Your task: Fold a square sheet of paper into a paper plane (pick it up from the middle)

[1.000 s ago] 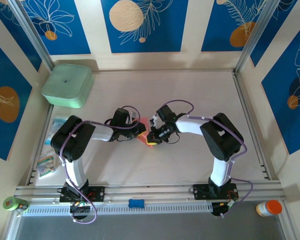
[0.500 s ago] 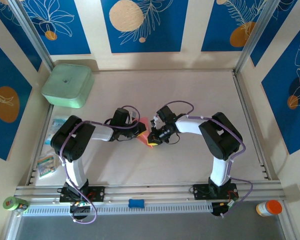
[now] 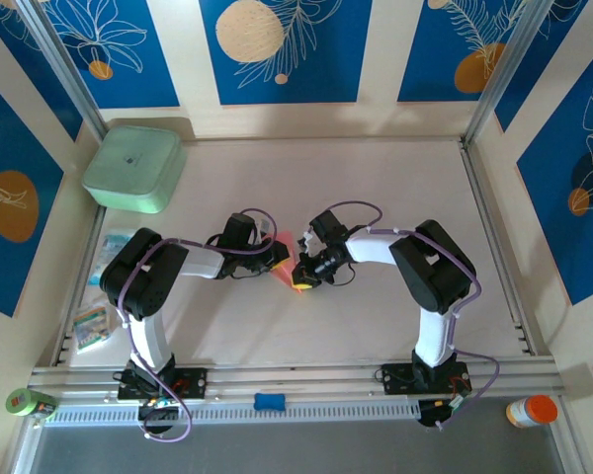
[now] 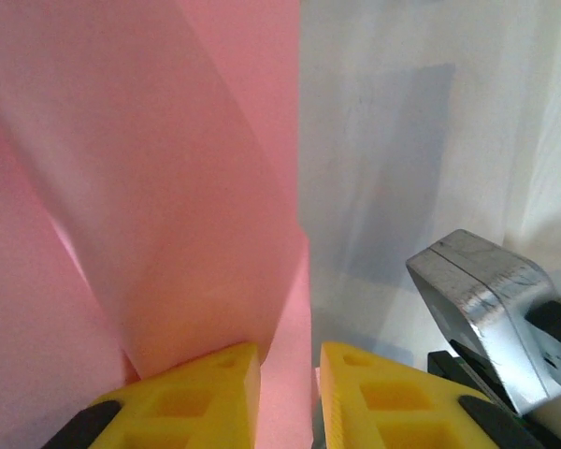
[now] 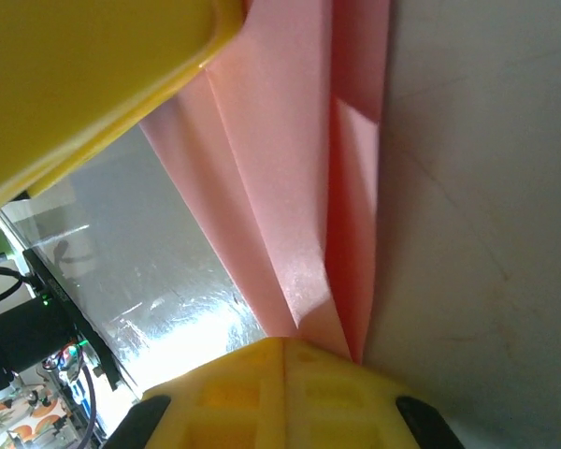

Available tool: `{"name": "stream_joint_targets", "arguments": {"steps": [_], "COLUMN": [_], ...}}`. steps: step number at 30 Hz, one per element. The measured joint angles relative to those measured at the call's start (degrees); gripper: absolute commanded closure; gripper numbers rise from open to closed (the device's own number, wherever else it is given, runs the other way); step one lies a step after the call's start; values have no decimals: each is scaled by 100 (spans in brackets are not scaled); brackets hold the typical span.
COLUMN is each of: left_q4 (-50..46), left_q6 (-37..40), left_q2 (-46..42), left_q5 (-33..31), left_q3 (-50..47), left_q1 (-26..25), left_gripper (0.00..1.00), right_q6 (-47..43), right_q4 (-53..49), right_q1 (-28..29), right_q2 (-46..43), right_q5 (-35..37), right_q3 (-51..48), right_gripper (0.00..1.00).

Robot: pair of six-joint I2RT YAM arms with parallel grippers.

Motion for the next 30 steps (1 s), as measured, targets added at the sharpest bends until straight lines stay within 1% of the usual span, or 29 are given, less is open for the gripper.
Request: {"name": "stream_joint_targets", "arguments": {"steps": [5,9,14,20,25,30], "left_q4": [-46,-275,-623,-907,-938,-623], "left_q6": [0,-15,44,481,675,680], "left_q2": [-22,-120,-448,-850,-833,-522], "left_q5": [15,20,35,-11,-9,55], "left_q3": [20,57,85,85,83,85], "left_q1": [0,0,2,28,37,39], "left_gripper": [73,70,68,69,69,70], "right_q6": [-26,-212,-826,-1644,-1952,-2046], "right_q4": [-17,-205,-796,-1403,-1622,-1696], "right_q1": [-33,-52,-109,-271,-334,-343], "right_q2": [85,103,101,57,55,55], "right_q5": [-131,-146,-127,-151,-175,-168], "right_q3": [37,111,216,236,238,254], "right_gripper": [95,95,95,95,95,95]}}
